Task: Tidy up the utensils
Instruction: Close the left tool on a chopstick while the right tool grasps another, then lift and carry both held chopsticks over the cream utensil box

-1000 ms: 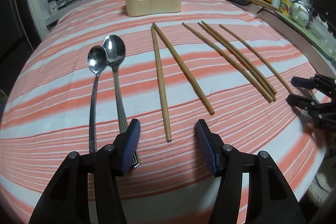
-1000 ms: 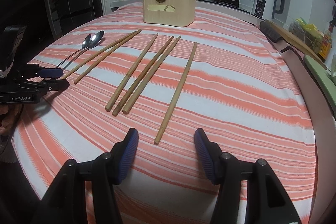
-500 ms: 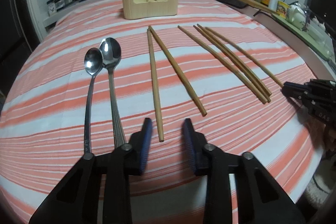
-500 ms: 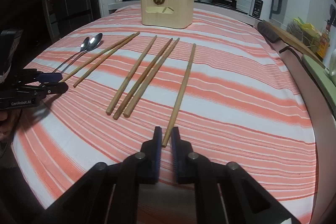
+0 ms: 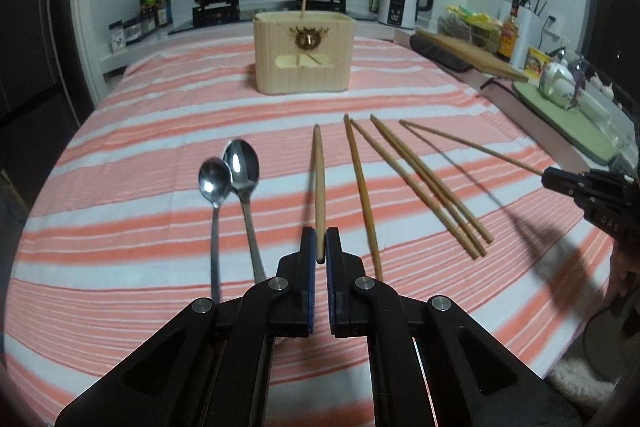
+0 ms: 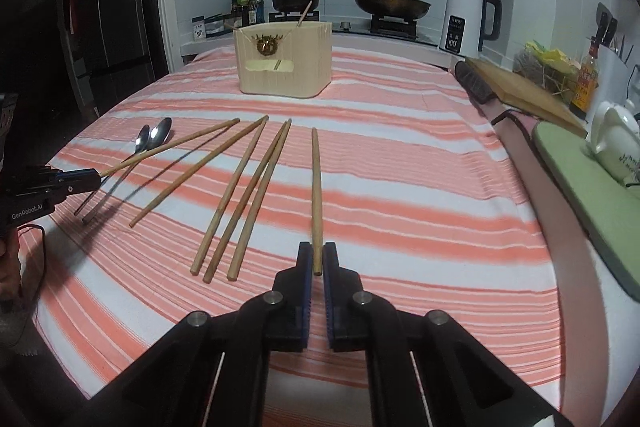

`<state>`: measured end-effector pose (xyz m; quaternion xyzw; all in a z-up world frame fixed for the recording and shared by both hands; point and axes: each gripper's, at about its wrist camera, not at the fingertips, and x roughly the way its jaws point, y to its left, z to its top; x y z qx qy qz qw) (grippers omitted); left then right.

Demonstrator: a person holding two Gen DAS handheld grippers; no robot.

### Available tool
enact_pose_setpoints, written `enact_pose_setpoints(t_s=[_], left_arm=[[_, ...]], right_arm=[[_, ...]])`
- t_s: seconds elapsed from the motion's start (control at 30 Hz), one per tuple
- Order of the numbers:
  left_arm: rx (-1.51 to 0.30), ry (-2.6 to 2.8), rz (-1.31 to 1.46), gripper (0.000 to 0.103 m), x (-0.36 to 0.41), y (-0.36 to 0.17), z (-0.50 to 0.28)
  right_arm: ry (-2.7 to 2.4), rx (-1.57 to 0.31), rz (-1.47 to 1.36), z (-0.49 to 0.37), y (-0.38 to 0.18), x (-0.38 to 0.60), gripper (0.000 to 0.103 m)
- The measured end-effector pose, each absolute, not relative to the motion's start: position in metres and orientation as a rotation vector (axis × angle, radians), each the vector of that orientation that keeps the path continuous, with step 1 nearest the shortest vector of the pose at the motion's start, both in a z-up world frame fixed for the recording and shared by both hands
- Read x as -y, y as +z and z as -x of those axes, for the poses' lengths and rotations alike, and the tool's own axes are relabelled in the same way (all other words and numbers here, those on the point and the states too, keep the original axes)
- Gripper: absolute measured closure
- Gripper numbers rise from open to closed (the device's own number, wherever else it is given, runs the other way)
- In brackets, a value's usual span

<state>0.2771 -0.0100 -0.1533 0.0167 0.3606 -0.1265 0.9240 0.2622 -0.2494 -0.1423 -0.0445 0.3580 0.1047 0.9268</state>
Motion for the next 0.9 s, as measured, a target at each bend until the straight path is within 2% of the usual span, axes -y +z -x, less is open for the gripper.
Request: enact_pose_setpoints(t_s=[0.47,0.9], left_arm=[[-0.589,-0.3,-0.016,0.1,-0.006,-0.073,-0.271],[-0.553,-0.346,0.014,0.1,-0.002,-0.053,-0.269]], right_arm=[[0.227,-0.581,0.094,-0.26,-0.064,0.243,0.098],[0.245,-0.514,0.048,-0.258,-0.026,0.247,0.098]])
